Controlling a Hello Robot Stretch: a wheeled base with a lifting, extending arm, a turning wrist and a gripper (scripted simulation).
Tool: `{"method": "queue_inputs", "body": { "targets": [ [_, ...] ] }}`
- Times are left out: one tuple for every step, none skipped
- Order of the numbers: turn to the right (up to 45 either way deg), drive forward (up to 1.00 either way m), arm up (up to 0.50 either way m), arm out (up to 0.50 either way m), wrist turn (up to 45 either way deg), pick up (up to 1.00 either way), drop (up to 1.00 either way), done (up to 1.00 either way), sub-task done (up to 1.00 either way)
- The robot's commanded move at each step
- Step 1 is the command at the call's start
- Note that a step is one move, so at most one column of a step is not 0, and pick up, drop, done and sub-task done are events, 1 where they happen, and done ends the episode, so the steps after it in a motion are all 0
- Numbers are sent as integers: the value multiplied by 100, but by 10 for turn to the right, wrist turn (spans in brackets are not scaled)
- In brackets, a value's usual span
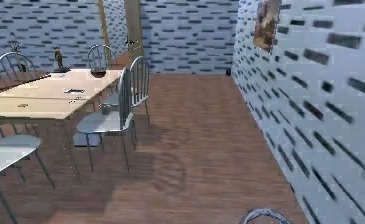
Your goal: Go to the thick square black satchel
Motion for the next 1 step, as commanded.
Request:
{"method": "queue_inputs", "body": {
  "targets": [
    [0, 80, 0, 0, 0, 0, 0, 0, 0]
  ]
}}
